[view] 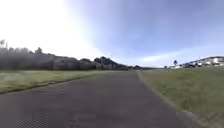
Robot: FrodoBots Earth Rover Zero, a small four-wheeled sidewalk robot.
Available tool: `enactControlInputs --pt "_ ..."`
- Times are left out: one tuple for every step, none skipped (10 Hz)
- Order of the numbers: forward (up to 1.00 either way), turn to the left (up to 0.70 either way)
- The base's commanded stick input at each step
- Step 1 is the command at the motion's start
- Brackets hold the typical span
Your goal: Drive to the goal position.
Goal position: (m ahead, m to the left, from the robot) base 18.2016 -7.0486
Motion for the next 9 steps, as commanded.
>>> enactControlInputs --pt "1.00 0.00" --pt "1.00 0.00" --pt "1.00 0.00" --pt "1.00 0.00" --pt "1.00 0.00" --pt "1.00 0.00" --pt "1.00 0.00" --pt "1.00 0.00" --pt "1.00 0.00"
